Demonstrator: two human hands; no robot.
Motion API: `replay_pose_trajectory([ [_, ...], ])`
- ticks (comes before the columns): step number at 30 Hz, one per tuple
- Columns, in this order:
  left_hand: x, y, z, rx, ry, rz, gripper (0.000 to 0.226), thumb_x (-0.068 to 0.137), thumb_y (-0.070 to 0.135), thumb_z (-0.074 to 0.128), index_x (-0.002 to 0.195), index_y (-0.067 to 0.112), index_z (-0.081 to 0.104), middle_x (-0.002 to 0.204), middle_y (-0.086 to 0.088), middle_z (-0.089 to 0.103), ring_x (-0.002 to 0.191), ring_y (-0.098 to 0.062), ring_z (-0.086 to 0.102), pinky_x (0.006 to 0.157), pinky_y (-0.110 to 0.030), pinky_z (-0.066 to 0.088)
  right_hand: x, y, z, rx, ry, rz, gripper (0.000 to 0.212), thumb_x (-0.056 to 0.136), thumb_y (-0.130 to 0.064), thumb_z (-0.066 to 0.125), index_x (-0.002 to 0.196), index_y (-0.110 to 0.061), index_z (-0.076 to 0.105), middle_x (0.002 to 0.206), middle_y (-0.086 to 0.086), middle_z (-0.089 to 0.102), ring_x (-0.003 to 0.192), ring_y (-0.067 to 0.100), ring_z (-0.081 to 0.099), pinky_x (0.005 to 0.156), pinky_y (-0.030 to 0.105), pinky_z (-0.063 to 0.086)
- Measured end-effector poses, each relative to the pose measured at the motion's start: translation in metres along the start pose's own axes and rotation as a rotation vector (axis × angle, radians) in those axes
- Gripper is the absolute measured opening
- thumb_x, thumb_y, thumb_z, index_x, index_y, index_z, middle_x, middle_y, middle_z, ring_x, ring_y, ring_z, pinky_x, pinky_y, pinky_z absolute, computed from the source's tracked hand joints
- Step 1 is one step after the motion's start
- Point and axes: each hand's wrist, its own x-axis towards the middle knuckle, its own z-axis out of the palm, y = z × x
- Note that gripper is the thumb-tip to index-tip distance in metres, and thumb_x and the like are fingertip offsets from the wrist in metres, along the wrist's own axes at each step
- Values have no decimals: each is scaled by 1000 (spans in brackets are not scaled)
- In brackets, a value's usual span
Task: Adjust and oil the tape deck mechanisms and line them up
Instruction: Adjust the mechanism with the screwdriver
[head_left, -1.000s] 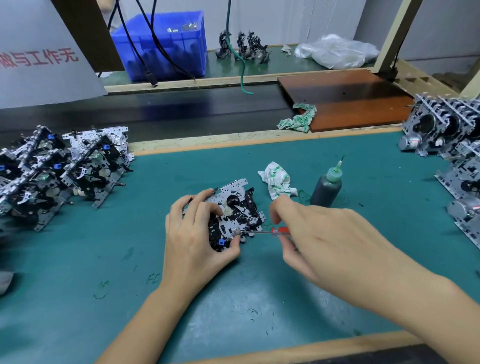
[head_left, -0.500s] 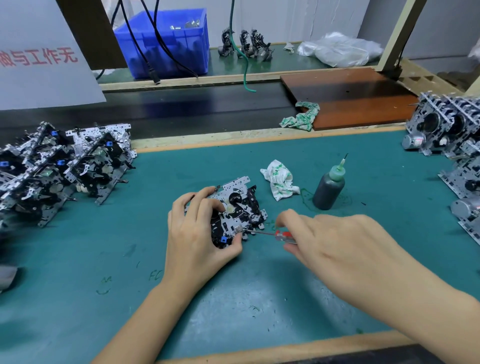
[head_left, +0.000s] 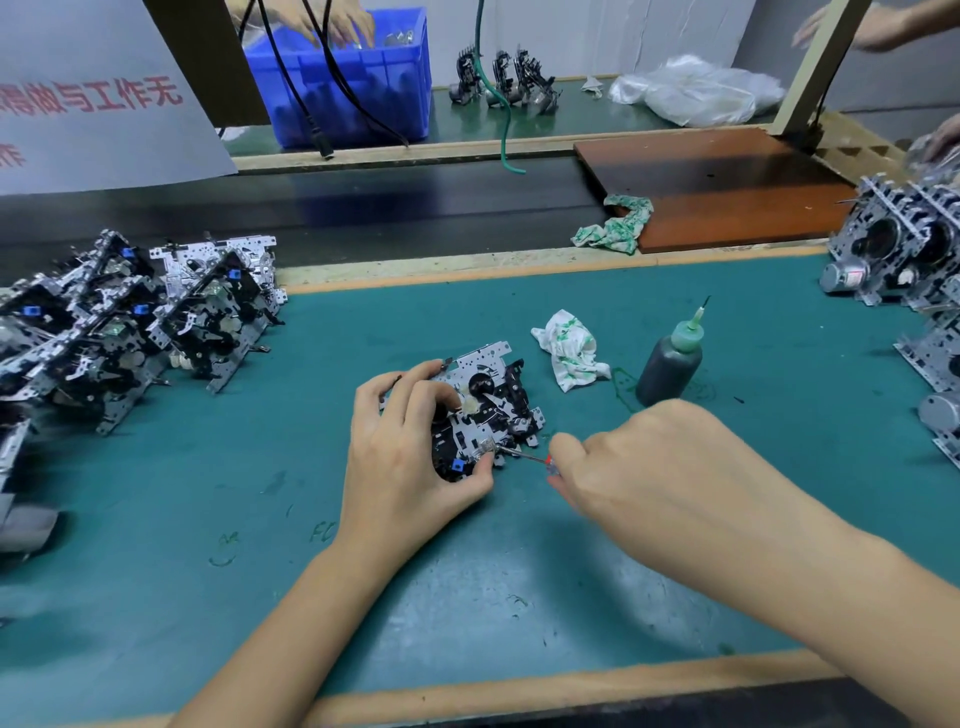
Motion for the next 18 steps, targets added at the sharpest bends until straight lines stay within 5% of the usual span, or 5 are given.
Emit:
replay_pose_trajectory([
  [6, -2, -1, -1, -13, -1, 9, 49, 57, 27, 84, 92, 6, 57, 114, -5, 62, 103, -26, 45, 91, -31, 39, 4, -19, -3, 165, 47, 39, 74, 23, -23, 93, 55, -22, 26, 29, -4, 35, 22, 16, 33, 47, 15, 5],
  [11, 0, 1, -1, -15, -8, -20, 47, 65, 40, 64, 95, 5, 56, 112, -3, 62, 101, -29, 48, 88, -37, 45, 6, -11, -10, 221, 0, 137, 72, 27, -19, 93, 53, -21, 26, 31, 1, 38, 23, 19, 34, 60, 16, -6],
  [16, -1, 0, 0, -13, 18, 0, 43, 63, 36, 69, 92, 6, 56, 113, -4, 62, 101, -29, 48, 88, -35, 42, 8, -13, -22, 276, -125, 230, 63, 55, -25, 87, 52, -20, 25, 36, 2, 27, 33, 28, 22, 52, 18, -5],
  [18, -1, 0, -1, -11, 24, 7, 43, 64, 39, 63, 92, 6, 56, 113, -4, 62, 100, -28, 47, 88, -34, 42, 10, -16, -20, 279, -157, 252, 51, 86, -34, 62, 56, -17, 24, 51, 0, 21, 43, 21, 20, 45, 24, 2],
])
